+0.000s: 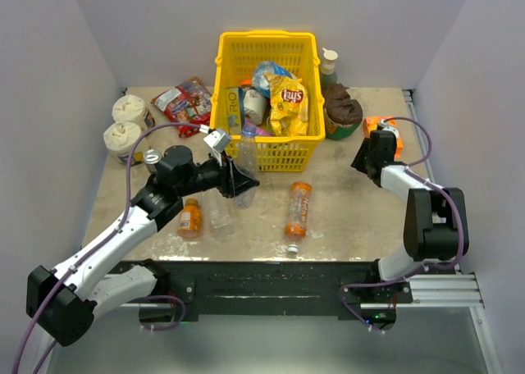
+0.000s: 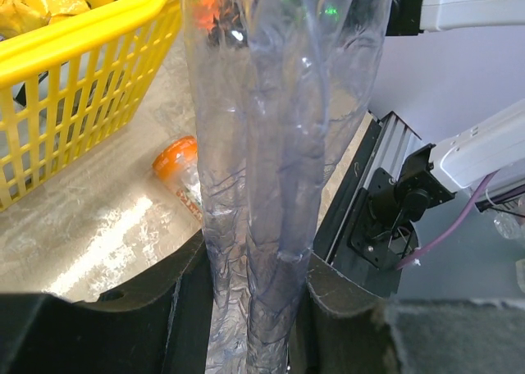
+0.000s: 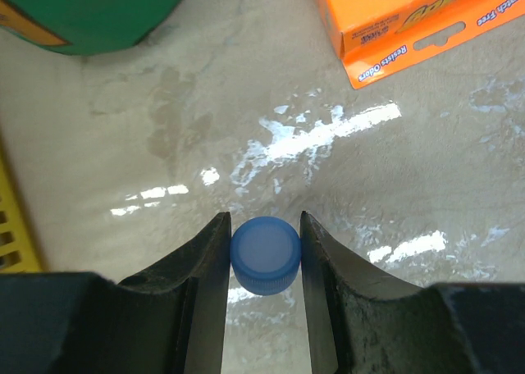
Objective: Unscrew the bottle caps
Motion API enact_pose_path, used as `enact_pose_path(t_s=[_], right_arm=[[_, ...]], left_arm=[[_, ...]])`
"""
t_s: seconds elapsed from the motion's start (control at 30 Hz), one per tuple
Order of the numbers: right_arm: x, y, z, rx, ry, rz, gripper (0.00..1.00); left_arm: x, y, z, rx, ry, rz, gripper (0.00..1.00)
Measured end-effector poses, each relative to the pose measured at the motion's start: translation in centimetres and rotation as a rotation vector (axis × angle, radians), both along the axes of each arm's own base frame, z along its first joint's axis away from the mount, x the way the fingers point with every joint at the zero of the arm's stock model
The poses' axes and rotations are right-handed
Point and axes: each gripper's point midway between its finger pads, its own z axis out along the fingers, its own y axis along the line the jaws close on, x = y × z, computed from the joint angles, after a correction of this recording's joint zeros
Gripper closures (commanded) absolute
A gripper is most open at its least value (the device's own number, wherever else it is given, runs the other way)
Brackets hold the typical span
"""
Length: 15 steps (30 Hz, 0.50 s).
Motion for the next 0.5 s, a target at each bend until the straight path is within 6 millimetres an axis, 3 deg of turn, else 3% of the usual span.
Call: enact_pose_path(t_s=[0.17,0.5], right_arm=[[0.9,-0.4,-2.0,-0.022,0.046,-0.007,0.78],[3.7,-1.5,-2.7,-0.084,0.05,-0.029,0.74]], left_arm=[[1.0,0.1,-0.2,0.009,0.009,0.024,0.7],[3.2,0.7,-0.4,0.019,0.022,0.069,0.7]])
